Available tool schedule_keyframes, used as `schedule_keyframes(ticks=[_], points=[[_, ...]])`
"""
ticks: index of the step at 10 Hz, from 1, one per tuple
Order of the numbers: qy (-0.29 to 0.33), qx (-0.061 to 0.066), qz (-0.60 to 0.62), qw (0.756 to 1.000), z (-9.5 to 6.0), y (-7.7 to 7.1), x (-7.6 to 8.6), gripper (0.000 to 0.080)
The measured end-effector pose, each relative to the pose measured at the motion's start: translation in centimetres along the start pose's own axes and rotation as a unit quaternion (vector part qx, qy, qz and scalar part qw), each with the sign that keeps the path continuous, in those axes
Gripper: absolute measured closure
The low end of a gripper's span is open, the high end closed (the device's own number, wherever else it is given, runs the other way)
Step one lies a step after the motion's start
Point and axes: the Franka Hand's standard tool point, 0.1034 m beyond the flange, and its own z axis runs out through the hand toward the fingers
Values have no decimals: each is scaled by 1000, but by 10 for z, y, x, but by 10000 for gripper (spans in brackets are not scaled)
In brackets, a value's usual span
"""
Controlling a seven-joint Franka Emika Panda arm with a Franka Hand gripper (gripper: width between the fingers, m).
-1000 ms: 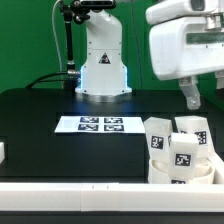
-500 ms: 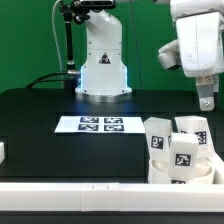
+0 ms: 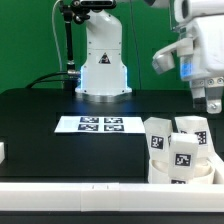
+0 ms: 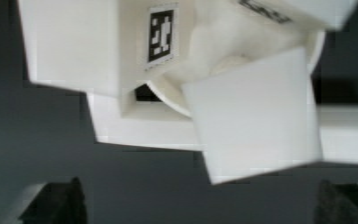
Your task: Assemble stool
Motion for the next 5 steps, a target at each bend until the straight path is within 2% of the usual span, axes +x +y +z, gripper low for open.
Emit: schedule_keyframes(ticks=[2,5], points=[[-8,5,-65,998,6,-5,-1,150],[-8,12,-59,998,15,-11,-6,150]])
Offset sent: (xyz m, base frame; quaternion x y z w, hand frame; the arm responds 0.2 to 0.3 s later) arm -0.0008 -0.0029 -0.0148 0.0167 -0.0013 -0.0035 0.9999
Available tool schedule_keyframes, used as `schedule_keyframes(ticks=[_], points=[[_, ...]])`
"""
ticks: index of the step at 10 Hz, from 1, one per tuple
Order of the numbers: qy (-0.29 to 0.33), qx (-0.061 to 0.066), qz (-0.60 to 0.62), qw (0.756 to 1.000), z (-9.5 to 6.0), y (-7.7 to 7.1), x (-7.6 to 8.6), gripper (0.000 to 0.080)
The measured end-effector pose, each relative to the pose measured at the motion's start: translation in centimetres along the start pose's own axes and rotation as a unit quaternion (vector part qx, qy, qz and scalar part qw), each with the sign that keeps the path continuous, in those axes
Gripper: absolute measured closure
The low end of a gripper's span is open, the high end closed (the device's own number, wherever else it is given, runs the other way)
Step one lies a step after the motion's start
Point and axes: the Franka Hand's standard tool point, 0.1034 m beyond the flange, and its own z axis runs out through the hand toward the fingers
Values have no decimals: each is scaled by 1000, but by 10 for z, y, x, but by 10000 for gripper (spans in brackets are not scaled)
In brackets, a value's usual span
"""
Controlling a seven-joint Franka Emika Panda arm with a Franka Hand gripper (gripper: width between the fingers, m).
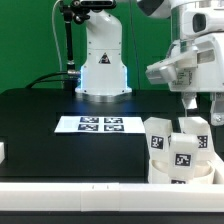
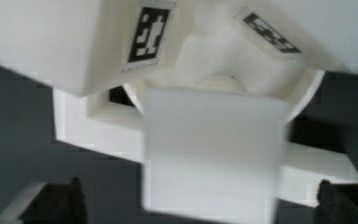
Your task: Assemble stool
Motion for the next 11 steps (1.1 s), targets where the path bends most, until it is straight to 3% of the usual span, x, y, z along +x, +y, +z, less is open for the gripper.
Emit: schedule_keyframes(ticks=[5,8,10,11], points=[[1,1,9,1000,3,-1,0,150],[-5,16,75,997,2,8,-1,150],[-6,16,95,995,3,12,-1,150],[-7,20,102,995,3,11,-2,274]])
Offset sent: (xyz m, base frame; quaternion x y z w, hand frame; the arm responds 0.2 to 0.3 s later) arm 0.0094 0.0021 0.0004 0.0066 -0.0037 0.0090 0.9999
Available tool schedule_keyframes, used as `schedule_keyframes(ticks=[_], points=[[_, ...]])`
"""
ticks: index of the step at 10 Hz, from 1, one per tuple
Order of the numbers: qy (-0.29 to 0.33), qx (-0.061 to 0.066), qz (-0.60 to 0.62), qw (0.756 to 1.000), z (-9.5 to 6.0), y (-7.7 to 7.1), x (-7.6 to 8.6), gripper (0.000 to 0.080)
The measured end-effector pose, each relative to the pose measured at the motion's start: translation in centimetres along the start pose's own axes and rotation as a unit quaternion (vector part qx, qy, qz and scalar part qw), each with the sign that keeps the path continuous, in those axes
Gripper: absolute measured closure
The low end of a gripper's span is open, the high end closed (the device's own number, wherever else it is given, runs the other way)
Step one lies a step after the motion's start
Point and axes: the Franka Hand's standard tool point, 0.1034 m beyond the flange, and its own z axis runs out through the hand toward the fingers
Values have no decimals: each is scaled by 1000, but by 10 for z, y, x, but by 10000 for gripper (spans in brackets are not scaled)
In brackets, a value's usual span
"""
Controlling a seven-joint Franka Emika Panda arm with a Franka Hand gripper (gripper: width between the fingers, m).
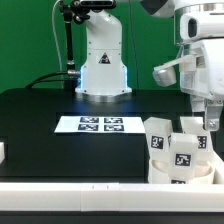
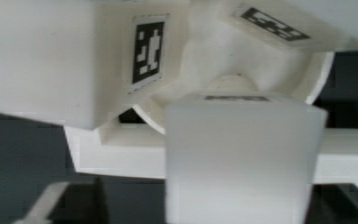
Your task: Assemble stool
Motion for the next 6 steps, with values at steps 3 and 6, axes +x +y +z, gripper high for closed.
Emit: schedule_keyframes(ticks=[3,6], points=[[1,-3,2,1000,0,1,1,458],[1,-3,17,1000,0,1,0,458]])
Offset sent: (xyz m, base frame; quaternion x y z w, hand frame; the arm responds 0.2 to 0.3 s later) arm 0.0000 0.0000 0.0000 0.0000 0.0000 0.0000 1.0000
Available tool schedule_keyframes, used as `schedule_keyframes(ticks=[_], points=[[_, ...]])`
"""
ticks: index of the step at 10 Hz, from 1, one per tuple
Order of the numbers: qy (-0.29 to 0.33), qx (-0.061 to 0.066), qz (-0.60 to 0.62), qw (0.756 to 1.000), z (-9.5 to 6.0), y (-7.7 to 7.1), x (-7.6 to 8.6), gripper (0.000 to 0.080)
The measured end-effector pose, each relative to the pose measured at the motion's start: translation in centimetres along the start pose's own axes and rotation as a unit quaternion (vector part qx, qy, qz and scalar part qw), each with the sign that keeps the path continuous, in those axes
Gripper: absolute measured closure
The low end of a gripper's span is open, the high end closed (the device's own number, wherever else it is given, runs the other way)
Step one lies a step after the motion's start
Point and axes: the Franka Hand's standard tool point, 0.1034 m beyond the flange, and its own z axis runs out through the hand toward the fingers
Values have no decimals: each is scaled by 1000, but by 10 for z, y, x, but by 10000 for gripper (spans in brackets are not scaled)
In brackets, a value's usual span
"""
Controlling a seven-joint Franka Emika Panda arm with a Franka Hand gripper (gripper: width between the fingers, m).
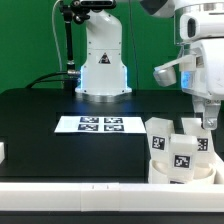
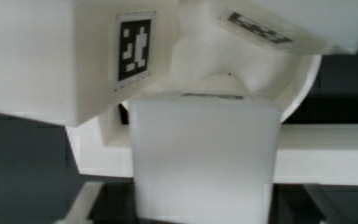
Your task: Assemble stool
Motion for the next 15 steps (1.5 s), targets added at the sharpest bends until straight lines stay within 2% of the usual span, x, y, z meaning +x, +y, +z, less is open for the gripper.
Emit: schedule_keyframes(ticks=[4,6,7,9,11,12,15], points=[[2,1,141,990,0,0,0,458],[12,-8,272,962,0,0,9,458],[15,-9,315,949,-1,0,12,458],[22,2,462,886,-2,1,16,459],[26,6,522,852,-3,3,13,459],[33,4,540,841,-2,3,11,459],[37,14,618,785,-3,3,13,460]])
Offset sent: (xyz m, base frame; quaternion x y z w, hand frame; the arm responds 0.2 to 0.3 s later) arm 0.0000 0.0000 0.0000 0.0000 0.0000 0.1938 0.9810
